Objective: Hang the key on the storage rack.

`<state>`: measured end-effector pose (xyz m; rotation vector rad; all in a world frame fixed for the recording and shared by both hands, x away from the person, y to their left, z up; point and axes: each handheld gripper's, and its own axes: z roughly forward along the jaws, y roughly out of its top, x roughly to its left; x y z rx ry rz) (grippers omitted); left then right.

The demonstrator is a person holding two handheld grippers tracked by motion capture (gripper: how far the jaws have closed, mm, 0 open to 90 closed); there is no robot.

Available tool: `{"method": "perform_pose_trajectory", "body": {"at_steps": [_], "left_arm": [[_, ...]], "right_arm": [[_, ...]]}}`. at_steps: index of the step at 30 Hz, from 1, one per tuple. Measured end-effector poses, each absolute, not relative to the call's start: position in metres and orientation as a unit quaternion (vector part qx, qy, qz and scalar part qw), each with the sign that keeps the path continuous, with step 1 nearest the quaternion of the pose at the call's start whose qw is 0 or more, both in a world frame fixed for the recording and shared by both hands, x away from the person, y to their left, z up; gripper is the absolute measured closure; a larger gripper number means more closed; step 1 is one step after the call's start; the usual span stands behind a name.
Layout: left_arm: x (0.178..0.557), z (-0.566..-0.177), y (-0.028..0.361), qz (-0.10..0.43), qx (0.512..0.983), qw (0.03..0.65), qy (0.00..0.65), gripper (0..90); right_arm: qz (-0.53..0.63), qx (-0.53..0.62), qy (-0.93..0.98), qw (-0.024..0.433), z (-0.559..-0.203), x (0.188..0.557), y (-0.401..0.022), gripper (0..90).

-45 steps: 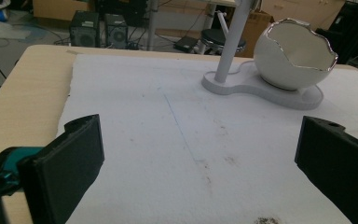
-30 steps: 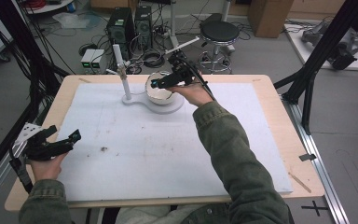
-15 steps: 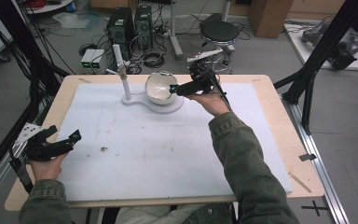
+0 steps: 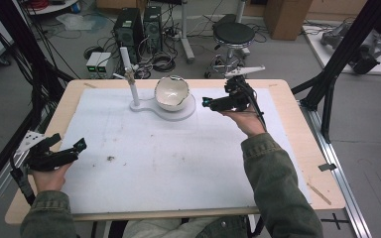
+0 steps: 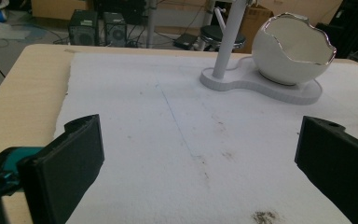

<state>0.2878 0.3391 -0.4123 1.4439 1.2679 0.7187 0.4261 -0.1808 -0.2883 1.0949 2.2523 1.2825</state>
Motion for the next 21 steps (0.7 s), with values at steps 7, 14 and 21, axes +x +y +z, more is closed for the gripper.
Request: {"method": "perform_pose_trajectory", "body": {"at_steps": [7,14,21], "left_arm": [[0.289,-0.414,0.337,0.298,0.606,0.517,0.526,1.7],[0.289,-0.414,0.338,0.297,0.607,0.517,0.526,1.7],[0.289,-0.415,0.338,0.296,0.607,0.517,0.526,1.7]], "right_arm": [[0.447,0.404,0.781,0.162,-0.306,0.416,-0.203,0.5],[0.454,0.418,0.771,0.158,-0.321,0.408,-0.222,0.5],[0.457,0.424,0.764,0.165,-0.330,0.400,-0.235,0.5]]}}
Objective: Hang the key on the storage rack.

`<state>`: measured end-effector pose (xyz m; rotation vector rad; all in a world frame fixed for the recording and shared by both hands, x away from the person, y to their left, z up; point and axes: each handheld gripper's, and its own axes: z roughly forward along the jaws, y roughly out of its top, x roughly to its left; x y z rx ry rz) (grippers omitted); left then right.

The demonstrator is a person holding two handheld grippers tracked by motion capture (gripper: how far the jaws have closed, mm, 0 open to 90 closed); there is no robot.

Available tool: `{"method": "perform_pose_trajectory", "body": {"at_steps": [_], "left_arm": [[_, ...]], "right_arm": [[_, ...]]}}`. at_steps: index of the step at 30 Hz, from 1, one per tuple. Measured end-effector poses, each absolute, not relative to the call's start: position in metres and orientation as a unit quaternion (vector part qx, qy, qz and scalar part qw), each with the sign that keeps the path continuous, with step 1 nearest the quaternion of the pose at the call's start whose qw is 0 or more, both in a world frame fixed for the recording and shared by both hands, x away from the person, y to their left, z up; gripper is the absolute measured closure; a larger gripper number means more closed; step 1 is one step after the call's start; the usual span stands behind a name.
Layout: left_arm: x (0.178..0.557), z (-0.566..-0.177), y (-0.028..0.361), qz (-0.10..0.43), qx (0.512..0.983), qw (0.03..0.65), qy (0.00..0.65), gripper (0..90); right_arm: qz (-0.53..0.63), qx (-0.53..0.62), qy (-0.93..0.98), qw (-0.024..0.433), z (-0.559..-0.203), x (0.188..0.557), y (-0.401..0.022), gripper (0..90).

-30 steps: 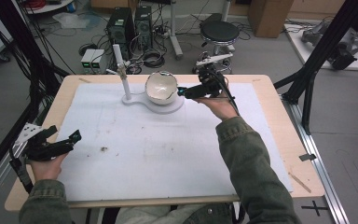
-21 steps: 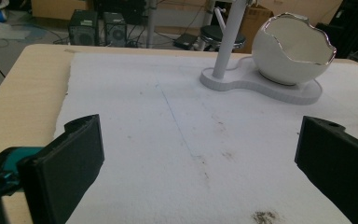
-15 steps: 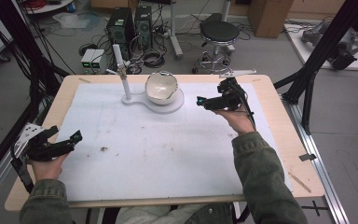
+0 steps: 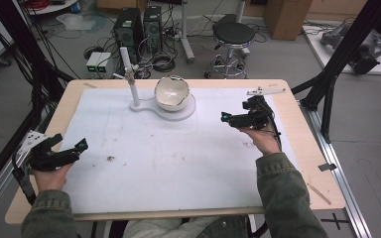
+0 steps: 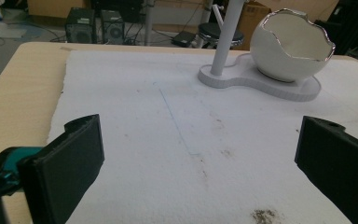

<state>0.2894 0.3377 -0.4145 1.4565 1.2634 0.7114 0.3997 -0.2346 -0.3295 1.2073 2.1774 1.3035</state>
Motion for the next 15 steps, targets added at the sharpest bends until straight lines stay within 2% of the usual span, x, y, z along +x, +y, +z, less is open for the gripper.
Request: {"method": "perform_pose_trajectory", "body": {"at_steps": [15], "left_arm": [[0.289,-0.415,0.338,0.295,0.607,0.517,0.526,1.7]], "right_arm": [[0.462,0.438,0.750,0.179,-0.353,0.379,-0.253,0.5]]}}
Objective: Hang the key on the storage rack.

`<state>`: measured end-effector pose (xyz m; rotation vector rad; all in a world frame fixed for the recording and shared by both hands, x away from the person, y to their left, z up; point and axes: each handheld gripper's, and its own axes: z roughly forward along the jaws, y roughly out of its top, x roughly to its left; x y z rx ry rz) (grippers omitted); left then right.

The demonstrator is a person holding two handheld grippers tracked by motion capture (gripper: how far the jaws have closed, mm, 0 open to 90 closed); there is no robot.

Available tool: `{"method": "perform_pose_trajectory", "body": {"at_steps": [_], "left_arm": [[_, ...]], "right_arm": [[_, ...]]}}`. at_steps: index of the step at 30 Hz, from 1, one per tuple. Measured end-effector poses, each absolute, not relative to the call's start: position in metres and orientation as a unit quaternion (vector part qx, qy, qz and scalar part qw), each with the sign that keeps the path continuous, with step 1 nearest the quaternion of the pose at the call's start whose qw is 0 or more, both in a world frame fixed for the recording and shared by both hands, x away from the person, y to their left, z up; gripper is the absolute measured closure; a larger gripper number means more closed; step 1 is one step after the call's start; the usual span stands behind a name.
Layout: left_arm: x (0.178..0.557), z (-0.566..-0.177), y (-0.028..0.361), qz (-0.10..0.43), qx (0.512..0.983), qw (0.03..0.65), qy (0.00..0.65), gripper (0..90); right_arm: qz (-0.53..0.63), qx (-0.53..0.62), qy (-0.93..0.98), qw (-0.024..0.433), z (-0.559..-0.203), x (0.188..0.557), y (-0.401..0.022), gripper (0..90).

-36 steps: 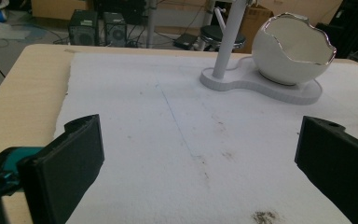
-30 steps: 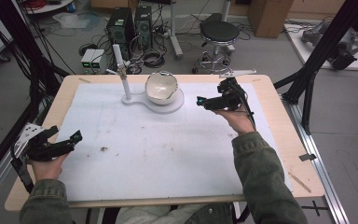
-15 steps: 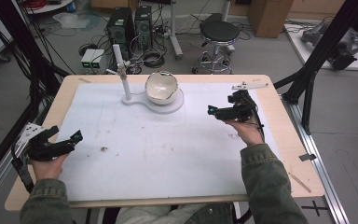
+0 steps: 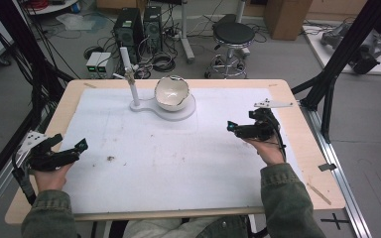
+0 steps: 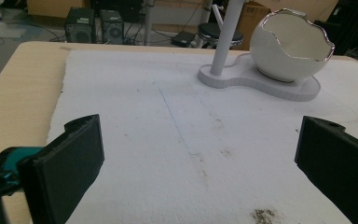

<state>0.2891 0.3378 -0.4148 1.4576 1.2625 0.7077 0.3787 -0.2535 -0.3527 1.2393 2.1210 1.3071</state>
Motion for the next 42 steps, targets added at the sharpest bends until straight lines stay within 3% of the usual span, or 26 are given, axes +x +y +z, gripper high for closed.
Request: {"method": "perform_pose_trajectory", "body": {"at_steps": [42], "left_arm": [[0.291,-0.418,0.337,0.290,0.607,0.520,0.526,1.7]], "right_arm": [[0.475,0.444,0.726,0.225,-0.404,0.330,-0.290,0.5]]}}
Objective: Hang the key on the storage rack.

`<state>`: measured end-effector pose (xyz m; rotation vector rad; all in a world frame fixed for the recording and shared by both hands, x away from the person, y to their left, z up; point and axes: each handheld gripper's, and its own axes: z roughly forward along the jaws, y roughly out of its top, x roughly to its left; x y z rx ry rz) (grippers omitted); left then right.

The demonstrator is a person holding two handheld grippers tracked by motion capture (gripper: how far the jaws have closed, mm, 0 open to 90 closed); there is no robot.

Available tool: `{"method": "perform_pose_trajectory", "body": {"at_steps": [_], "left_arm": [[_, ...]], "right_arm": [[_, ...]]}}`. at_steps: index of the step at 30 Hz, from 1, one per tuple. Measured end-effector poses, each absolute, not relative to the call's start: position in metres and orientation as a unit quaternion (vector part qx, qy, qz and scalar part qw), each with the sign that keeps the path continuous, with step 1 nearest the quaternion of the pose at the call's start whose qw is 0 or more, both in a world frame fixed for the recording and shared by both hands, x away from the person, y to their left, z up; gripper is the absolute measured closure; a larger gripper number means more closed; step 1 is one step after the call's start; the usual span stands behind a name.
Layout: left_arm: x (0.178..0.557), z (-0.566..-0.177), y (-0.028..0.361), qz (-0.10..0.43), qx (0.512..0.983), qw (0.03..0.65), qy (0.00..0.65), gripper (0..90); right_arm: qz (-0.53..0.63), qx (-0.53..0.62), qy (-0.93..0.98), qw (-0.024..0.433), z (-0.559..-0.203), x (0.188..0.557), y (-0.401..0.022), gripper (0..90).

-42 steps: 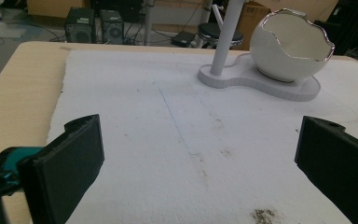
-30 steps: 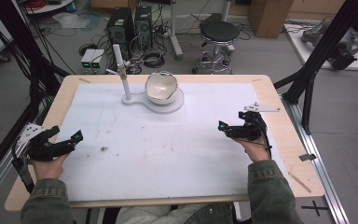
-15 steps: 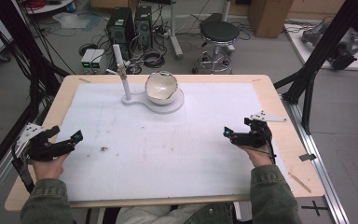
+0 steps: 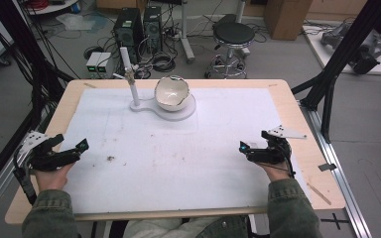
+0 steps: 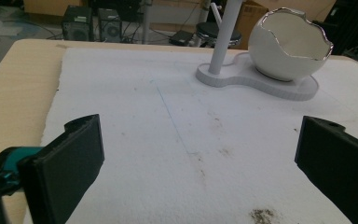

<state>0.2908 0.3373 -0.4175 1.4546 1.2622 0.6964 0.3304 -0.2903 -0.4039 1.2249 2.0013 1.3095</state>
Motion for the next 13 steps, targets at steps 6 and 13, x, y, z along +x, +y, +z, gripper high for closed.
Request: {"method": "perform_pose_trajectory", "body": {"at_steps": [6,13], "left_arm": [[0.2911,-0.4184,0.3375,0.292,0.610,0.517,0.525,1.7],[0.2926,-0.4195,0.3375,0.291,0.610,0.517,0.525,1.7]], "right_arm": [[0.476,0.441,0.727,0.225,-0.4060,0.3246,-0.2888,0.5],[0.475,0.435,0.728,0.234,-0.4061,0.3200,-0.2870,0.5]]}}
